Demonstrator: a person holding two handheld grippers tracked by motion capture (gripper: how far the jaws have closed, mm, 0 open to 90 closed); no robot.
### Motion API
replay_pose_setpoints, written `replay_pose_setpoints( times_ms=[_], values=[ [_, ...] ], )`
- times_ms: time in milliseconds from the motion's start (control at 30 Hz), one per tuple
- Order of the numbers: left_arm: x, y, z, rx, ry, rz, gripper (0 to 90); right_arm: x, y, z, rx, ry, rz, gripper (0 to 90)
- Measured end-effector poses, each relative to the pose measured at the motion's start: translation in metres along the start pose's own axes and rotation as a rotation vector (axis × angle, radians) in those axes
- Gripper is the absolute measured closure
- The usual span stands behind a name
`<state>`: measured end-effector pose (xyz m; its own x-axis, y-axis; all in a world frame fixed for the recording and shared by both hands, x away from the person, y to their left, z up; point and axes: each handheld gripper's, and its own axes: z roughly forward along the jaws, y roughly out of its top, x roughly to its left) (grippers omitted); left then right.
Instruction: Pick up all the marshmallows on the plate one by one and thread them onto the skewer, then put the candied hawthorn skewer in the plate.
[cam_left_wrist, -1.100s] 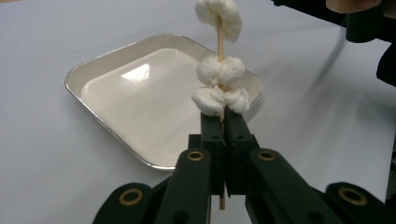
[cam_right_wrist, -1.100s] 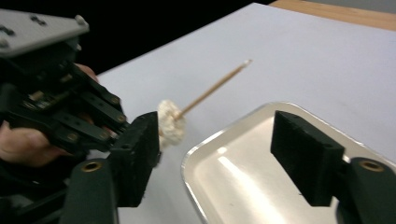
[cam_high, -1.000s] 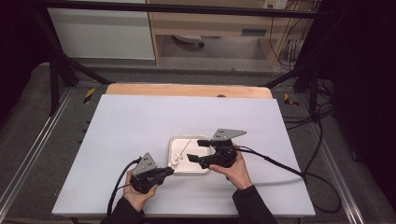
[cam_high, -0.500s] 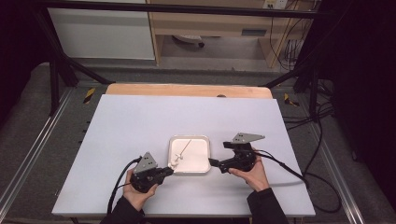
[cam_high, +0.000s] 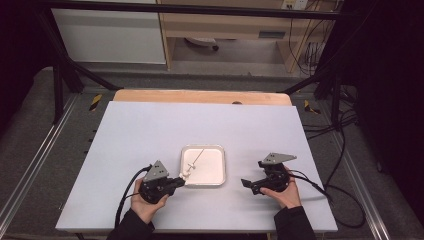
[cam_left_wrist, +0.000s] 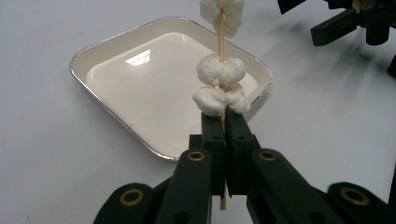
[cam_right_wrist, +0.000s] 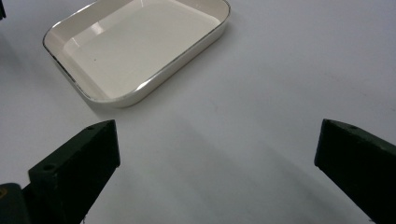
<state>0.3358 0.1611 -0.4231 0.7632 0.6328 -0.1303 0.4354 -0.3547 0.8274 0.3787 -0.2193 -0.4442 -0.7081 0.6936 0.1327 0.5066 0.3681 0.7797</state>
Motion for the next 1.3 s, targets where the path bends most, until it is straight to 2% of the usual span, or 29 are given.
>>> replay_pose_setpoints(
  times_ms=[167, 300, 367, 600, 967, 1067, 1300],
  values=[
    [0.003, 0.003, 0.001, 0.020, 0.000, 0.000, 88.1, -0.003, -0.008, -0.003, 0.029, -0.032, -0.027, 0.8],
    [0.004, 0.005, 0.001, 0.034, -0.002, -0.003, 88.1, -0.005, -0.015, -0.007, 0.033, -0.033, -0.021, 0.8],
    [0.004, 0.006, 0.002, 0.044, 0.003, -0.001, 88.1, -0.006, -0.017, -0.010, 0.043, -0.048, -0.029, 0.8],
    [0.006, 0.012, 0.005, 0.078, 0.002, 0.001, 88.1, -0.009, -0.024, -0.016, 0.040, -0.045, -0.011, 0.8],
    [0.008, 0.031, 0.017, 0.134, 0.009, 0.002, 88.1, -0.013, -0.027, -0.021, 0.031, -0.051, 0.002, 0.8],
    [0.008, 0.036, 0.020, 0.149, 0.022, 0.012, 88.1, -0.014, -0.028, -0.022, 0.030, -0.050, 0.011, 0.8],
    [0.013, 0.045, 0.028, 0.181, 0.044, 0.009, 88.1, -0.014, -0.028, -0.023, 0.024, -0.042, 0.015, 0.9]
  ],
)
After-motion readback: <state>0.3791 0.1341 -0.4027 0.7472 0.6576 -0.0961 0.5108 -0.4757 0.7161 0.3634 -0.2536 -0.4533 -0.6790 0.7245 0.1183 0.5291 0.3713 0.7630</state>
